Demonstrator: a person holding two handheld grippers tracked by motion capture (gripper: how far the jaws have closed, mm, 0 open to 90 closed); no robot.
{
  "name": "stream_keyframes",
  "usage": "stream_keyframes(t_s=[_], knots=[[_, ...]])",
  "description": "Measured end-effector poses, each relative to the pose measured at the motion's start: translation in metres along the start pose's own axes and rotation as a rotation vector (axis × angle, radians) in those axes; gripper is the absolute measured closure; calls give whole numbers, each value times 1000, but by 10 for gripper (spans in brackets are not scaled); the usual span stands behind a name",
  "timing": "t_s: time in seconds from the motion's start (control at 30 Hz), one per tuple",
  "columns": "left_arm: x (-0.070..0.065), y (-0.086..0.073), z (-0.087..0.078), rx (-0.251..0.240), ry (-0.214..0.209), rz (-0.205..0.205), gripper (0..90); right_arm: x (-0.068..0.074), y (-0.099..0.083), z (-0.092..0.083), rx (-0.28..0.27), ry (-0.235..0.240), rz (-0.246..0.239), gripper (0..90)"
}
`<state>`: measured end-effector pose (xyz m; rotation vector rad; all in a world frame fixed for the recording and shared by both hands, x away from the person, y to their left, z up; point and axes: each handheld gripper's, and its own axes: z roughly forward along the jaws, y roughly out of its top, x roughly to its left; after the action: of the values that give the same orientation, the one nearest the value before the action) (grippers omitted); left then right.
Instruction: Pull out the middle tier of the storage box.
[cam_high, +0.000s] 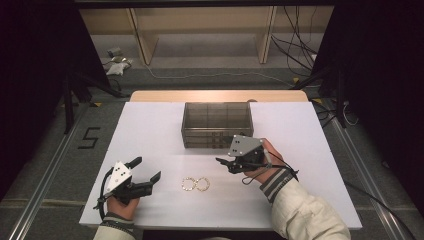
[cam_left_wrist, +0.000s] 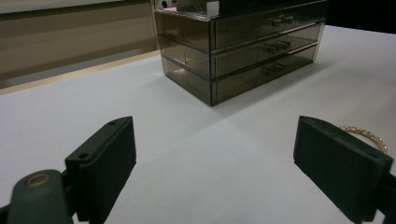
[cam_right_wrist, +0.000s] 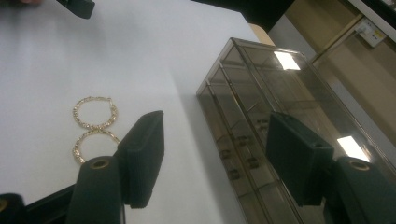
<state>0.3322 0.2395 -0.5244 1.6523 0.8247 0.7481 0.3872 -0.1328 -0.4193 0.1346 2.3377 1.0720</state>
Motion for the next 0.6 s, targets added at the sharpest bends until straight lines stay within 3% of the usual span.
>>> stream_keyframes(t_s=[0.17,0.27,0.3,0.47,0.6], knots=[[0,0,0,-1,2,-3,133,-1,1,2,10,-12,-14,367],[0,0,0,1,1,0,134,1,3,4,43,-41,-43,387],[0,0,0,3,1,-1,135,4,4,4,50,-80,-69,387],[0,0,-1,3,1,1,135,10,4,4,65,-158,-136,401],[0,0,-1,2,1,-1,135,13,4,4,62,-163,-157,416]])
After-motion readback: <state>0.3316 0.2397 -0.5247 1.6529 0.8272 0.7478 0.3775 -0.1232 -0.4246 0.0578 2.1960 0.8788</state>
